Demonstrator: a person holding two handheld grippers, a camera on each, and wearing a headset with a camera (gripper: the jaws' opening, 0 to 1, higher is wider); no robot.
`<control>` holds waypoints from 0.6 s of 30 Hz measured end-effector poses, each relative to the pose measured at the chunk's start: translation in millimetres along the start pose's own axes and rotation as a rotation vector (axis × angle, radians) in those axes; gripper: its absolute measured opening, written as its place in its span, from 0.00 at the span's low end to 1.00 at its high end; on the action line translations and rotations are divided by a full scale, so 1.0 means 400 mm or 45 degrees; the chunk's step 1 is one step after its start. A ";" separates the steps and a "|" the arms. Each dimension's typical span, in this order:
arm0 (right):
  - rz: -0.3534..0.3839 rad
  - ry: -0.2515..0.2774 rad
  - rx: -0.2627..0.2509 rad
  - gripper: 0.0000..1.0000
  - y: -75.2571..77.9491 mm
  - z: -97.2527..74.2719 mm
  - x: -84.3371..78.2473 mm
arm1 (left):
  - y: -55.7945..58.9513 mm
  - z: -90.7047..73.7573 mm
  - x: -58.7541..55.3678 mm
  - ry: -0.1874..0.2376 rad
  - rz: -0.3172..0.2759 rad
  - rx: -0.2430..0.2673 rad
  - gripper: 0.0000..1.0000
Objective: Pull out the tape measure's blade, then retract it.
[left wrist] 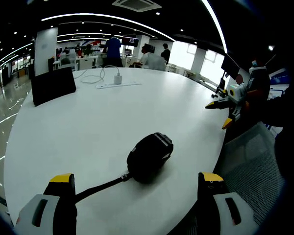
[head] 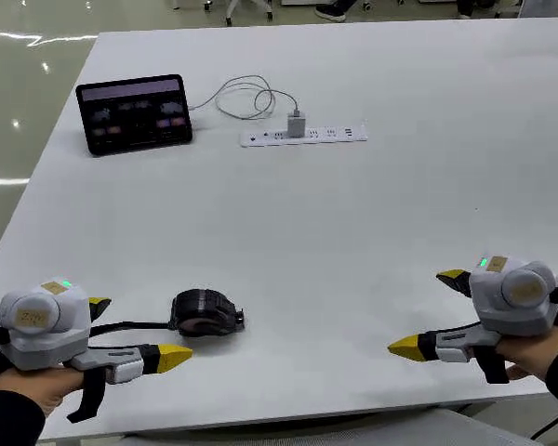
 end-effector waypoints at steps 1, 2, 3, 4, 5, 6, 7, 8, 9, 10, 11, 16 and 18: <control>0.002 -0.003 0.000 0.90 0.001 -0.001 -0.003 | -0.003 0.000 -0.001 -0.009 -0.001 0.010 1.00; 0.004 -0.004 -0.001 0.90 0.001 -0.001 -0.004 | -0.008 -0.001 -0.002 -0.016 0.002 0.028 1.00; 0.007 -0.006 0.000 0.91 0.002 -0.002 -0.006 | -0.010 -0.002 0.001 -0.014 -0.003 0.030 1.00; 0.009 -0.007 -0.001 0.91 0.001 -0.003 -0.005 | -0.009 -0.005 0.006 -0.007 -0.014 0.023 1.00; 0.009 -0.007 -0.003 0.91 -0.001 -0.007 -0.002 | -0.008 -0.009 0.009 -0.009 -0.019 0.023 1.00; 0.009 -0.004 -0.002 0.91 -0.001 -0.010 0.001 | -0.006 -0.013 0.012 -0.008 -0.013 0.027 1.00; 0.007 0.001 -0.001 0.92 -0.003 -0.013 0.004 | -0.006 -0.016 0.015 -0.004 -0.008 0.031 1.00; 0.003 0.009 -0.001 0.92 -0.004 -0.016 0.008 | -0.005 -0.020 0.017 -0.002 -0.013 0.027 1.00; 0.003 0.013 -0.002 0.92 -0.005 -0.021 0.011 | -0.002 -0.025 0.021 0.012 -0.027 0.017 1.00; 0.003 0.015 -0.006 0.93 -0.005 -0.025 0.013 | -0.002 -0.028 0.022 0.015 -0.027 0.022 1.00; 0.003 0.012 -0.010 0.93 -0.004 -0.027 0.012 | -0.002 -0.029 0.022 0.014 -0.027 0.027 1.00; 0.016 0.015 -0.027 0.95 -0.015 -0.065 0.003 | 0.010 -0.046 0.021 0.007 -0.017 0.011 1.00; 0.025 0.022 -0.036 0.95 -0.020 -0.078 -0.003 | 0.014 -0.052 0.017 0.008 -0.009 0.006 1.00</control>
Point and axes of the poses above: the centre of the closed fingertips' face, and the gripper's own axes: z roughly forward along the fingers, y roughly to its right, x roughly out of its top, the point moved 4 cm from there along -z, roughly backward along the fingers, and after that the axes turned 11 degrees about x, right-handed, at the moved point
